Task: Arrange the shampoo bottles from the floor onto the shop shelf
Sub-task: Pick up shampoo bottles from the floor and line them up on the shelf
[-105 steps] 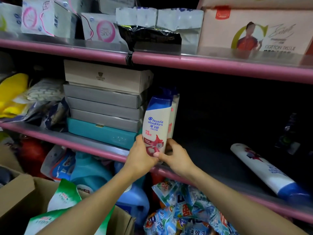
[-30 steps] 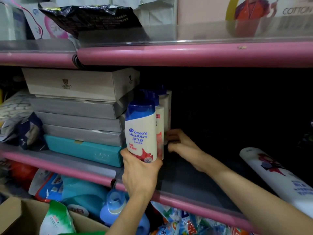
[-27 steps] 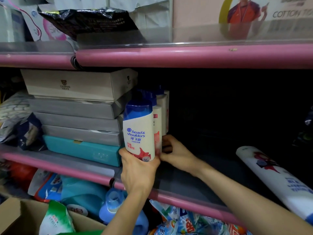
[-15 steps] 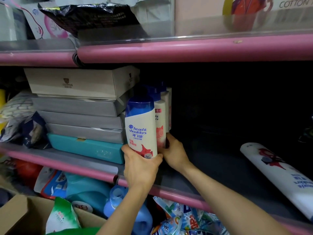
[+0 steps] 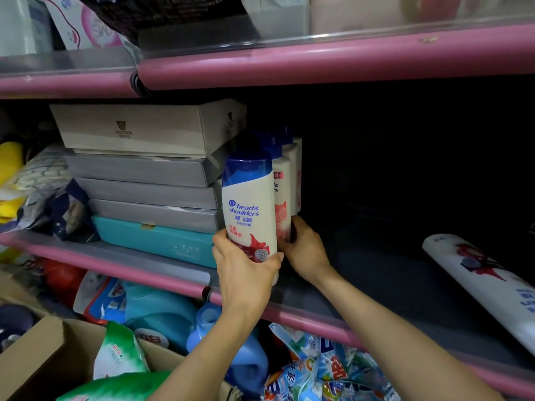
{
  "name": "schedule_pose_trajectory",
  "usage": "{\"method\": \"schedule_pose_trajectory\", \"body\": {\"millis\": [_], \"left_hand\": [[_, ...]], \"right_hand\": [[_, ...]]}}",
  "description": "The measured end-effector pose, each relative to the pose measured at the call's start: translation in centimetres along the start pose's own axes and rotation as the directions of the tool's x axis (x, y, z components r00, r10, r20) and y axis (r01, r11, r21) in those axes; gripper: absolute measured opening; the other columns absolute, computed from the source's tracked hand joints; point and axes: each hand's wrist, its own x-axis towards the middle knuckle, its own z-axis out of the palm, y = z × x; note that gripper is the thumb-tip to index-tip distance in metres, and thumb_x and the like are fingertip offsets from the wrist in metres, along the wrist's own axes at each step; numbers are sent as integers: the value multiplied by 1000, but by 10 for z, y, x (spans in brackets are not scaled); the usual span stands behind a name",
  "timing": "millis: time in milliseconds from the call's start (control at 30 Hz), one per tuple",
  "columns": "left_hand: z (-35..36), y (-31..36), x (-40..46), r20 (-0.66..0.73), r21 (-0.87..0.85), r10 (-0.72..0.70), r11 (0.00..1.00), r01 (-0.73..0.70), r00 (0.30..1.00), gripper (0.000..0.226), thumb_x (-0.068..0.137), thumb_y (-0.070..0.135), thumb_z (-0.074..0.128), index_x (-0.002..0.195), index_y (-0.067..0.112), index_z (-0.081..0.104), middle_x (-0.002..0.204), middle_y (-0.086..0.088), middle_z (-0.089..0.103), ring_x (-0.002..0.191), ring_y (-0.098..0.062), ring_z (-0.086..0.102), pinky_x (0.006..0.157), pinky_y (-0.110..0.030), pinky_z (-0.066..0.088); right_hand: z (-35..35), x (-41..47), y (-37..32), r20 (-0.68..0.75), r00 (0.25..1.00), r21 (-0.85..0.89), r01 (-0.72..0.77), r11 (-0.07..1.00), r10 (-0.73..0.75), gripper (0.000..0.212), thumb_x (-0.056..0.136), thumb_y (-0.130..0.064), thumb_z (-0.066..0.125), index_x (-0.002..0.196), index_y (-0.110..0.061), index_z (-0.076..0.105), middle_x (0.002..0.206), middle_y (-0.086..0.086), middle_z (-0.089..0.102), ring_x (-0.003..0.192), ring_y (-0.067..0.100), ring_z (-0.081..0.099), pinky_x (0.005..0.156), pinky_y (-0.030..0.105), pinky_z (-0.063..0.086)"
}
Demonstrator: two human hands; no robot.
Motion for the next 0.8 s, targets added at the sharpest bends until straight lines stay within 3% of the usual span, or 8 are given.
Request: {"method": "schedule_pose_trajectory", "body": {"millis": [133,400,533,633,700,800], "left_hand": [[4,4,4,-11,18,0,1000,0,1000,77,64,22,84,124,15,35,120,-4,47,109,-23,51,91,-36,45],[5,5,12,-12,45,3,999,-3,1000,74,60,25,84,118,16,39,114,-5,54,104,-25,57,87,-43,51],[0,9,11,53,36,-22,999,20,998,78,61,21,84,123,12,36,118,-10,53,107,-29,56,89,-46,50],[-10,13,4,104,78,-65,995,57,992,84,66,18,81,133,7,31,128,-15,45,115,-31,51,96,-37,45],[-18,20,-10,92,106,-131,987,121,987,85,70,20,78,137,8,26,132,-15,38,118,-31,46,92,-30,39],[-21,36,-43,48,82,-206,976,202,977,64,76,23,70,129,12,35,127,-14,42,114,-34,47,96,-37,40]], "right_hand": [[0,0,-1,0,1000,-20,0,1000,0,45,83,-30,70,123,-23,53,112,-6,66,100,10,63,81,25,52],[0,-2,-2,-8,1000,-31,1,1000,-1,38,84,-25,69,119,-21,56,110,-4,67,98,11,64,77,21,50],[-4,-8,-12,13,1000,-63,-9,998,10,43,84,-25,69,123,-17,53,116,0,65,105,15,62,79,22,47],[-17,-23,-27,16,998,-163,-62,985,66,58,85,-35,68,132,-12,43,131,8,55,116,21,55,90,27,45],[-36,-37,-37,15,992,-306,-114,945,124,68,86,-43,65,139,-13,34,140,12,44,125,26,48,102,36,42],[-84,-59,-54,-7,980,-539,-173,824,201,74,85,-47,64,143,-17,28,145,14,34,130,32,42,106,41,39]]}}
